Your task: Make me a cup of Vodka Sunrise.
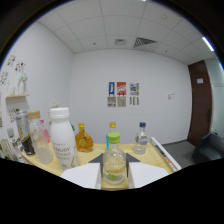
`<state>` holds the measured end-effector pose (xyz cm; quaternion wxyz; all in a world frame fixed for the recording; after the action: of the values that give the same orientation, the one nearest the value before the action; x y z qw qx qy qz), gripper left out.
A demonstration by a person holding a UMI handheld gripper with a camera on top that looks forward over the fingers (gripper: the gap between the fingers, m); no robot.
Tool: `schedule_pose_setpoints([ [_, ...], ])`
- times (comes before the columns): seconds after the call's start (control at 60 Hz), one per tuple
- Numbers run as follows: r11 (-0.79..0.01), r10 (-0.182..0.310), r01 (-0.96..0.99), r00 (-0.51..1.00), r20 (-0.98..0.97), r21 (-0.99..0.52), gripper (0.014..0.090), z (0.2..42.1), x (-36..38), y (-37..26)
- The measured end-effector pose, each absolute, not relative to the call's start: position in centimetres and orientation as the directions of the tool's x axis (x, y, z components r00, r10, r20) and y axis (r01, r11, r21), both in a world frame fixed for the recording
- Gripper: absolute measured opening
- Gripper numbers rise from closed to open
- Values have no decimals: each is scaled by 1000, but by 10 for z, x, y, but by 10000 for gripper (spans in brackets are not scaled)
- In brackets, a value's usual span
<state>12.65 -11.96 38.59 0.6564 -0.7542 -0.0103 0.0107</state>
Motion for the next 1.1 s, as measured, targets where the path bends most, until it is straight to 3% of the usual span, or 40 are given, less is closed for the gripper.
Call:
schedule_pose_setpoints([
  [0.183,-64,51,-23,998,-27,-998,350,422,124,-162],
  [0.3,-54,56,-46,997,-49,-997,351,407,123,-193],
  [0.633,-343,29,-68,996,-83,-937,348,191,114,-228],
  [0.75,-395,18,-45,998,-57,-917,348,156,115,-227],
  [0.933,-372,80,321,946,314,-871,347,161,126,-216],
  [1.1,-262,180,771,629,756,-580,348,179,127,-206],
])
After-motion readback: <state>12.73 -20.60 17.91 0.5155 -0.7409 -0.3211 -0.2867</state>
